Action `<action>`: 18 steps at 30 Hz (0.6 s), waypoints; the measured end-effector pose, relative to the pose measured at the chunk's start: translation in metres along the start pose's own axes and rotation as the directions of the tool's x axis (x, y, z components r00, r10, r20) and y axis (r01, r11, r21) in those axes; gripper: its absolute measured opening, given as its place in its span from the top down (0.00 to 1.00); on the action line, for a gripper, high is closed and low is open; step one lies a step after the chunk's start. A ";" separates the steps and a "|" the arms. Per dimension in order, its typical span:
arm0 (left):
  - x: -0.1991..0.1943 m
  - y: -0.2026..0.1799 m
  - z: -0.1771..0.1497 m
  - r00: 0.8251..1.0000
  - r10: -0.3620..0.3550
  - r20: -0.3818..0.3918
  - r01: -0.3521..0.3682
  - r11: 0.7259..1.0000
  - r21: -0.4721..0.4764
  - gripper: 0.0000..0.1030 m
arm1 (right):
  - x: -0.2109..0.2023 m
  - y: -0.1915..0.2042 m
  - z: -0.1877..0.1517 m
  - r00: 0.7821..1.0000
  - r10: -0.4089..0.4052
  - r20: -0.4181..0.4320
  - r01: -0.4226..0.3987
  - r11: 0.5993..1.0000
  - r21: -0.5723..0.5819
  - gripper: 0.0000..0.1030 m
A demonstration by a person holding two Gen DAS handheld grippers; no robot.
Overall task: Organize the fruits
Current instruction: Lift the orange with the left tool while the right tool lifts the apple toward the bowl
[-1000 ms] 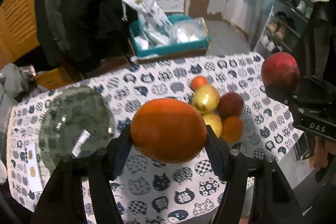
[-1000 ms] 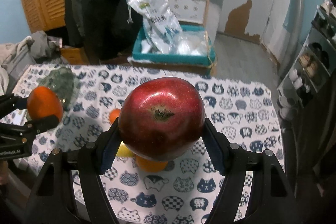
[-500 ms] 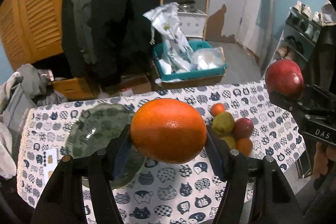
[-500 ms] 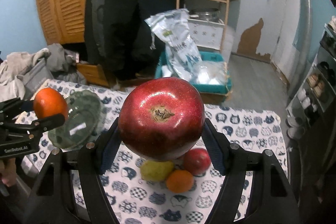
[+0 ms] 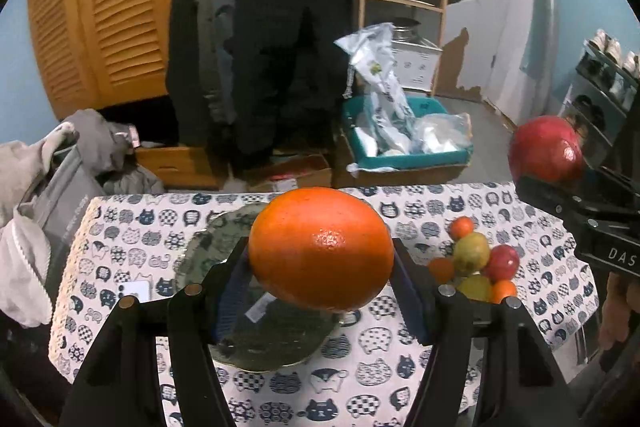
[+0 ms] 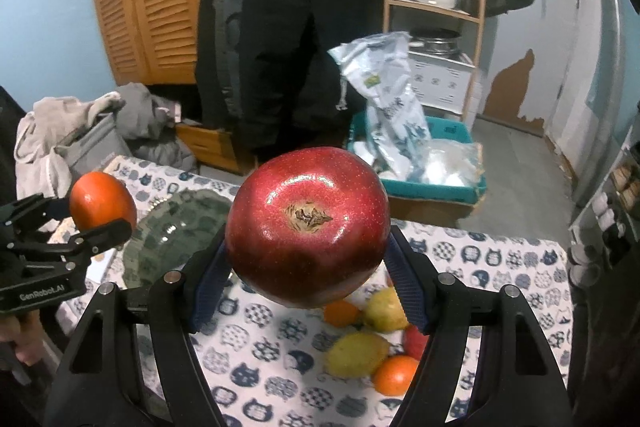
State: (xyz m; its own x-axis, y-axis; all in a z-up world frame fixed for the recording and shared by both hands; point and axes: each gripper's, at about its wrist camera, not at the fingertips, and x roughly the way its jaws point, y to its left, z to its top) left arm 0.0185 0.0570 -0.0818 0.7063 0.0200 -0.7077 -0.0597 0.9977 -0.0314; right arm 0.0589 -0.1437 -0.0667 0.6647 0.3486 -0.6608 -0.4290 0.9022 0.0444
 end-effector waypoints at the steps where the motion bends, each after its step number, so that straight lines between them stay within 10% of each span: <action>1: 0.001 0.003 0.000 1.000 0.005 0.000 -0.005 1.000 -0.004 0.34 | 0.002 0.003 0.002 1.000 0.004 0.001 -0.004 1.000 -0.002 0.29; 18: 0.035 0.081 -0.013 0.995 0.057 -0.086 -0.068 0.990 -0.121 0.34 | 0.075 0.075 0.023 0.990 0.112 -0.086 -0.117 0.992 -0.050 0.29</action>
State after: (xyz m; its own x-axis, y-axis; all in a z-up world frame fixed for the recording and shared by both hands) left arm 0.0296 0.1376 -0.1184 0.6382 0.0717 -0.7665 -0.1926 0.9789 -0.0688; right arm 0.0900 -0.0439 -0.0957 0.5571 0.4243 -0.7139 -0.5337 0.8415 0.0838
